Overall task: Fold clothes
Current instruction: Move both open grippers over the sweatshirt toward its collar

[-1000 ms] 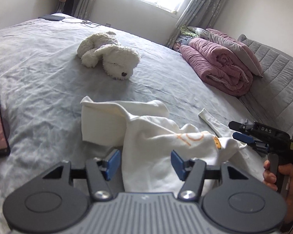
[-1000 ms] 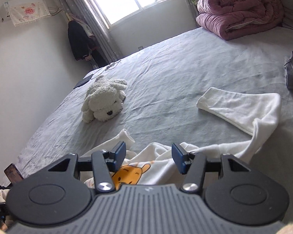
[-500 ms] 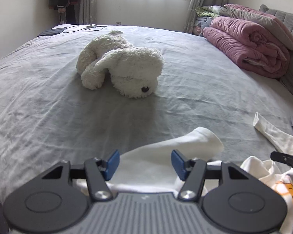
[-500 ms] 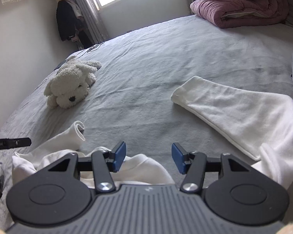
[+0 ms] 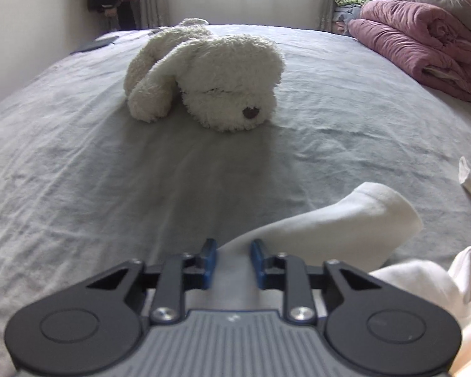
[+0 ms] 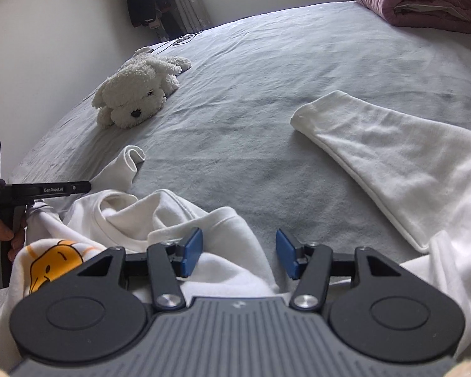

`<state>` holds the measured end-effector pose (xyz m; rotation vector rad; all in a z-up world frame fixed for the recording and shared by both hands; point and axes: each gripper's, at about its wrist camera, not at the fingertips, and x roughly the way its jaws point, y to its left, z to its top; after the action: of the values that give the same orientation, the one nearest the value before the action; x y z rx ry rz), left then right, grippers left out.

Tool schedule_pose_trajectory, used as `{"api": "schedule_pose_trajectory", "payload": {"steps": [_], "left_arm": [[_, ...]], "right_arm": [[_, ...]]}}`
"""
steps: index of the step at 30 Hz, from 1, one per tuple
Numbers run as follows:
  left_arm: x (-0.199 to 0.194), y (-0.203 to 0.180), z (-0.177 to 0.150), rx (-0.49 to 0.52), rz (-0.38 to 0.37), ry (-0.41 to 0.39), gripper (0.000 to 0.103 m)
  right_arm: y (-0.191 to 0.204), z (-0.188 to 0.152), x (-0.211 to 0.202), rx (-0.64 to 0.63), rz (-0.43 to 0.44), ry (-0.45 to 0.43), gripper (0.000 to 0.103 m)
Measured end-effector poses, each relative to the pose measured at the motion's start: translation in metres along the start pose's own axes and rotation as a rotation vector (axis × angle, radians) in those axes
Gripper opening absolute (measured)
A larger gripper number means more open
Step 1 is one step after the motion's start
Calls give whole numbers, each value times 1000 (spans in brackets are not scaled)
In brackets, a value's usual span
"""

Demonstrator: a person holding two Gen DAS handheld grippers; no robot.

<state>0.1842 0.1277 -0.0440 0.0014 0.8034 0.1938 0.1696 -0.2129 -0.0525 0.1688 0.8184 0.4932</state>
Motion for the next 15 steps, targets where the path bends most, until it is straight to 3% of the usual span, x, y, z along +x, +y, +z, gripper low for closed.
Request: {"api": "schedule_pose_trajectory", "payload": {"steps": [7,13,15], "left_arm": [[-15,28,-3,-122,146,-14,1],[-29,68,-7,-169,347,-35,1],[-32,80,-7,-186,381,-23,2]], "right_arm": [[5,0,0,-38,-27,8,55],[6,1,0,-43,-36,8,54],[7,2,-2,-47,-44,5,54]]}}
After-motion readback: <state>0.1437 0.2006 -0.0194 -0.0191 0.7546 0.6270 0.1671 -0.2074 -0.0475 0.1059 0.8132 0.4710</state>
